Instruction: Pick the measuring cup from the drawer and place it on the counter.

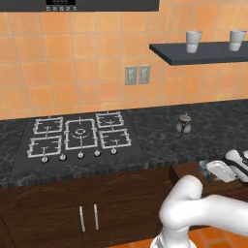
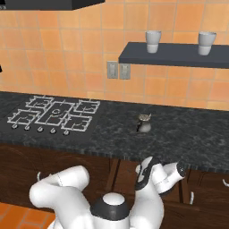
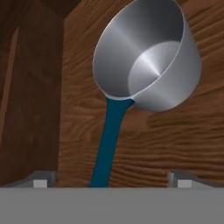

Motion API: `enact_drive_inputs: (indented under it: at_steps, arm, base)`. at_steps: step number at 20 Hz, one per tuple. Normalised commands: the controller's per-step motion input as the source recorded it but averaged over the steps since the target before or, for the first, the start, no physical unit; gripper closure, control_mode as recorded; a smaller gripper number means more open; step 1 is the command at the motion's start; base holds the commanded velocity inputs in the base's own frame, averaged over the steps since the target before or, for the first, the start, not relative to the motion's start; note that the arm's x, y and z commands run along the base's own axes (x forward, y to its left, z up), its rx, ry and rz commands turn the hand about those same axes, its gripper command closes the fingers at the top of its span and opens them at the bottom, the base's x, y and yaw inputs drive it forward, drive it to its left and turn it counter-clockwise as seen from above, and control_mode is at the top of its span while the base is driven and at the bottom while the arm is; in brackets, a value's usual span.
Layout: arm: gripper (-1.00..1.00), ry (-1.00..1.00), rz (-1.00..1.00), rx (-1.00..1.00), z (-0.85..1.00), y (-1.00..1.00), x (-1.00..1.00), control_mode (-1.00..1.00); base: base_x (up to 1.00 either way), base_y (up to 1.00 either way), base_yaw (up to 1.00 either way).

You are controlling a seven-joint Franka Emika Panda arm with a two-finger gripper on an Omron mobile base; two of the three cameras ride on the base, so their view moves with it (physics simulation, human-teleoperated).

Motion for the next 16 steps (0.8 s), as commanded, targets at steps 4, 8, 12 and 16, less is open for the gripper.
enact_drive_inputs:
  at_steps: [4,8,12,16]
  arm:
    - [-1.00,0.00,0.00,0.00,-0.26,0.00,0.07,-1.00]
    - [-1.00,0.00,0.00,0.00,-0.19,0.04,0.00,-1.00]
    - [1.00,0.00,0.00,0.00,-0.08,0.14,0.00,-1.00]
    - [1.00,0.01,0.00,0.00,0.00,0.02,0.01,-1.00]
  base:
    - [0.00,0.00,0.00]
    - [0.00,0.00,0.00]
    - [0.00,0.00,0.00]
    - [0.00,0.00,0.00]
